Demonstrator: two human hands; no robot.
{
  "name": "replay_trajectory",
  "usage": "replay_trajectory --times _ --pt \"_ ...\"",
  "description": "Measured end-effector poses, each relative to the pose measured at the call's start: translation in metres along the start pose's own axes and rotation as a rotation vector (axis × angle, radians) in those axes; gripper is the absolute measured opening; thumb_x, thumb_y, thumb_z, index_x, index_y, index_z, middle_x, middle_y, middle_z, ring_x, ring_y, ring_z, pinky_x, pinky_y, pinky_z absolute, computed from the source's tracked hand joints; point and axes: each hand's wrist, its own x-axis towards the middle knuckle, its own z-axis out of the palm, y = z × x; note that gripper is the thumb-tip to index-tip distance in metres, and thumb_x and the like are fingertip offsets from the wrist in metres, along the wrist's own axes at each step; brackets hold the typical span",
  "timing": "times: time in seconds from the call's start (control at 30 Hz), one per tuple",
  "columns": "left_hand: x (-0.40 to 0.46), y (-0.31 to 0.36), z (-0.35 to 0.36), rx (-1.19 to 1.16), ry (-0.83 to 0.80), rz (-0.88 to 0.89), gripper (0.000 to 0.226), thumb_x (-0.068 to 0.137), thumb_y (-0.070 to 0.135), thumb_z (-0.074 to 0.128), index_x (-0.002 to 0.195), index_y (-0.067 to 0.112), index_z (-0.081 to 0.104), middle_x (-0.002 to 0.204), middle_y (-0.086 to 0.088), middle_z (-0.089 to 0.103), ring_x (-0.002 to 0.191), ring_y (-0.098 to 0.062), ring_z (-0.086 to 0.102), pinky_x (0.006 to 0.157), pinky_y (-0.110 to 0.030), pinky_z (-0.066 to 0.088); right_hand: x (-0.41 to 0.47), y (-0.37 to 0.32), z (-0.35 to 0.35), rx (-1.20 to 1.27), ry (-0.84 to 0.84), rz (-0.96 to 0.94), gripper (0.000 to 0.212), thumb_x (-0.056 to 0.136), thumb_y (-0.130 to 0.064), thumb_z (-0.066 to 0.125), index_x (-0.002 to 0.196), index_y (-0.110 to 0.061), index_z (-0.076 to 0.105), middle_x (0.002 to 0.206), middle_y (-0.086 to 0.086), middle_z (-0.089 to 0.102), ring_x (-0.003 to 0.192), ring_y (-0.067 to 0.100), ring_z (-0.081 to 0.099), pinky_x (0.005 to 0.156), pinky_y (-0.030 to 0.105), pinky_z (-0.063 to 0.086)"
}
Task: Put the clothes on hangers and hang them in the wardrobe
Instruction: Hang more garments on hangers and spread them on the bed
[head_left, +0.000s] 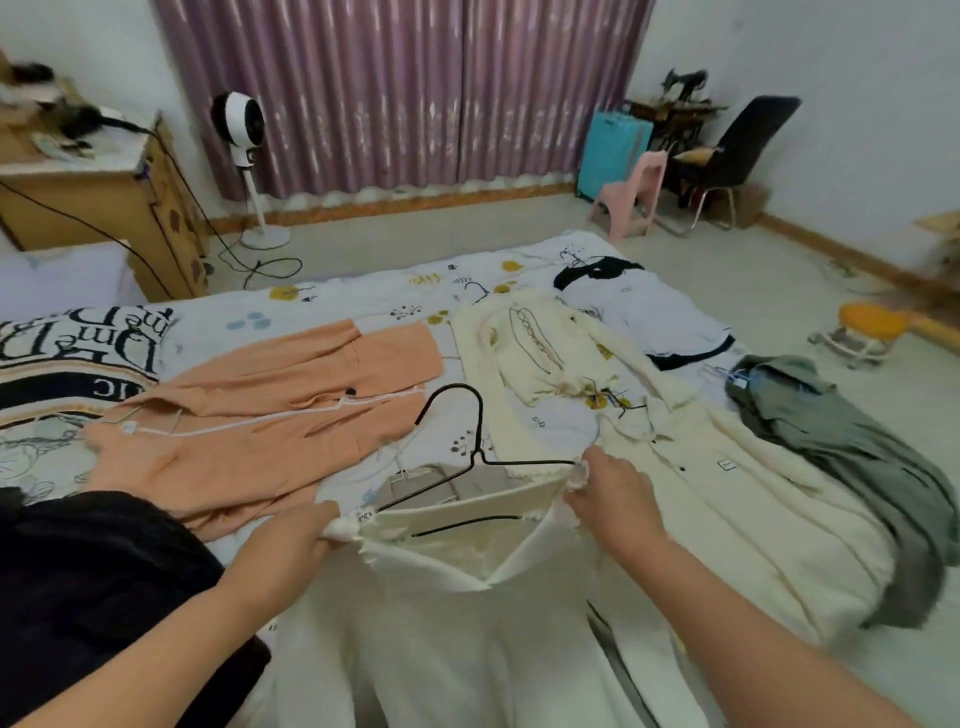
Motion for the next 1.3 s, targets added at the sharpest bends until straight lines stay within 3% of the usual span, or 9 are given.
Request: replay_trajectory --times 0.17,0.27,0.37,0.5,0.7,0.8,0.9,1.13,1.3 --pt "-0.030 0.055 -0.037 0.021 -0.090 0.156 0.035 0.085 0.025 0.065 0.056 0.031 0.045 0.059 0.005 0.052 0.062 -0.005 0.049 0.056 -0.022 0.031 -0.059 0.022 -0.065 0.010 0.101 0.092 0.019 0.086 -0.028 0.057 0.091 -0.018 0.042 0.099 0.004 0.061 0.100 0.028 0.054 0.073 0.034 0.029" --pt "-0.040 0.095 -0.057 0.037 -0.119 0.218 0.031 0.087 0.040 0.060 0.060 0.029 0.048 0.061 0.008 0.055 0.063 -0.003 0.048 0.058 -0.017 0.031 -0.085 0.039 -0.099 0.004 0.143 0.153 0.022 0.086 -0.030 0.059 0.090 -0.017 0.041 0.100 0.005 0.061 0.101 0.029 0.054 0.073 0.034 0.031" --pt "-0.045 0.134 -0.072 0.070 0.002 0.296 0.039 0.082 0.049 0.046 0.075 0.014 0.061 0.075 0.002 0.058 0.076 -0.016 0.053 0.068 -0.031 0.040 -0.102 0.056 -0.133 0.006 0.177 0.191 0.027 0.085 -0.029 0.060 0.088 -0.018 0.035 0.100 0.007 0.061 0.102 0.029 0.054 0.072 0.033 0.030" --pt "-0.042 0.188 -0.082 0.066 0.134 0.341 0.021 0.091 0.024 0.053 0.079 0.010 0.064 0.076 -0.001 0.055 0.079 -0.021 0.051 0.065 -0.030 0.035 -0.114 0.080 -0.176 0.027 0.200 0.203 0.027 0.084 -0.031 0.061 0.091 -0.016 0.039 0.103 0.010 0.061 0.103 0.031 0.053 0.075 0.036 0.036" --pt "-0.032 0.266 -0.075 0.033 0.367 0.377 0.015 0.087 0.014 0.057 0.075 0.007 0.063 0.074 -0.006 0.060 0.076 -0.027 0.055 0.067 -0.040 0.044 -0.117 0.150 -0.222 0.150 0.206 0.159 0.023 0.084 -0.028 0.059 0.086 -0.014 0.041 0.085 0.004 0.051 0.097 0.031 0.053 0.072 0.036 0.035" --pt "-0.023 0.311 -0.067 0.046 0.457 0.381 0.019 0.086 0.013 0.060 0.072 0.000 0.059 0.070 -0.009 0.056 0.072 -0.028 0.052 0.061 -0.036 0.036 -0.109 0.198 -0.244 0.192 0.186 0.096 0.020 0.086 -0.021 0.053 0.102 -0.010 0.050 0.098 0.007 0.057 0.099 0.028 0.052 0.078 0.034 0.039" --pt "-0.015 0.353 -0.057 0.048 0.581 0.384 0.027 0.088 0.017 0.059 0.069 -0.002 0.056 0.066 -0.009 0.051 0.068 -0.026 0.047 0.056 -0.032 0.023 -0.095 0.245 -0.265 0.214 0.213 0.026 0.017 0.084 -0.003 0.046 0.097 -0.013 0.052 0.097 0.010 0.058 0.097 0.029 0.053 0.069 0.030 0.032" --pt "0.009 0.415 -0.042 0.041 0.755 0.361 0.035 0.084 0.031 0.048 0.076 0.001 0.064 0.073 -0.013 0.063 0.072 -0.031 0.054 0.057 -0.030 0.027 -0.037 0.315 -0.296 0.201 0.310 -0.015 0.029 0.091 -0.004 0.042 0.115 -0.011 0.058 0.114 0.012 0.060 0.106 0.031 0.054 0.087 0.038 0.043" --pt "0.051 0.434 -0.043 0.057 0.763 0.335 0.036 0.087 0.031 0.052 0.071 0.000 0.060 0.071 -0.018 0.061 0.071 -0.033 0.055 0.060 -0.031 0.027 0.025 0.336 -0.296 0.106 0.300 0.000 0.019 0.088 0.000 0.041 0.086 -0.012 0.055 0.095 0.016 0.057 0.096 0.034 0.054 0.067 0.031 0.029"
